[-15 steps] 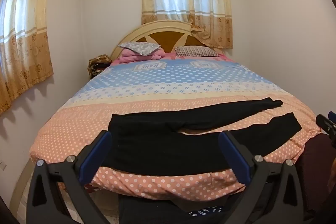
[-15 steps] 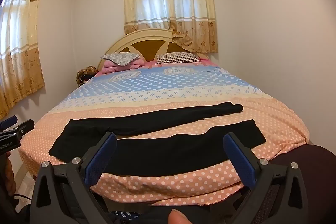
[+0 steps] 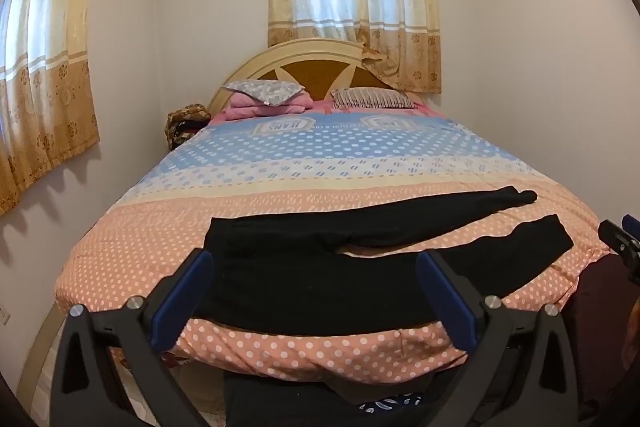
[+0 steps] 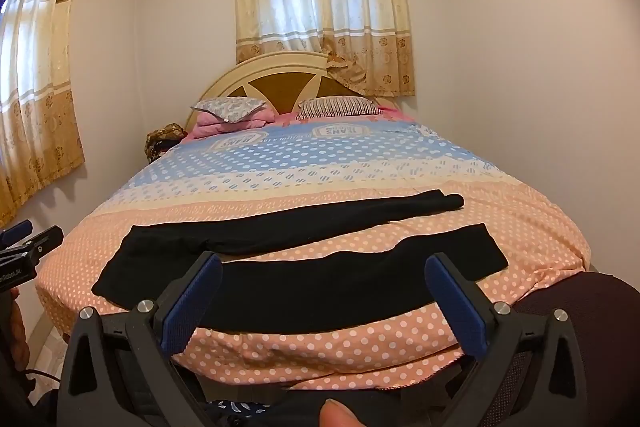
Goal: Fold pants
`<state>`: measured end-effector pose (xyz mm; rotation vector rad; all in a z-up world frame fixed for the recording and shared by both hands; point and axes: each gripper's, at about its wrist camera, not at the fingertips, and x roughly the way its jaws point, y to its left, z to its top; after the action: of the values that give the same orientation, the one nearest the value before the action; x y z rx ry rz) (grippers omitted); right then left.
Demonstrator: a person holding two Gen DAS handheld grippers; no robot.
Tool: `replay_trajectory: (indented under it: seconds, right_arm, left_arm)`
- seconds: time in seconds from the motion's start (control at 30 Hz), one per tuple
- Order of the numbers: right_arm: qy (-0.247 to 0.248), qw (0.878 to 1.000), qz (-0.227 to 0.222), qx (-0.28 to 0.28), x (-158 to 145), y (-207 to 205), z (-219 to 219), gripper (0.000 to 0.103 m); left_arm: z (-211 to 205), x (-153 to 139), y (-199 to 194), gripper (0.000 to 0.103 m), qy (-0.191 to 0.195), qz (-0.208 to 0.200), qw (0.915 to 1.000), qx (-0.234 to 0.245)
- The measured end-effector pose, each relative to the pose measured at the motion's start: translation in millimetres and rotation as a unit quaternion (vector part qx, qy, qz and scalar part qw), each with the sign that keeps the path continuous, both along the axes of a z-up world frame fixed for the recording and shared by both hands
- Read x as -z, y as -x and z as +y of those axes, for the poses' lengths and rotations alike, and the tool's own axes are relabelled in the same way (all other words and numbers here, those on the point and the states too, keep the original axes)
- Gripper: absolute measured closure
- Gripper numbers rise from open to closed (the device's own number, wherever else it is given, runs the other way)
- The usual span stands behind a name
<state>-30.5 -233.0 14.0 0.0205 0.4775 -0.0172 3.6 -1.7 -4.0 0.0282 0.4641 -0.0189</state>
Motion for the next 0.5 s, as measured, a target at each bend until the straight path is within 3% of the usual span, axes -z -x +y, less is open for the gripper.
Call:
replay_trajectory:
  seconds: [0.5]
  right_arm:
    - [-0.001,1.0,0.001,0.003,0.9,-0.8,0.1,0.001]
  left_arm:
    - [5.1,-1.9,0.1,0.0,0.009,-0.001,0.9999,-0.007]
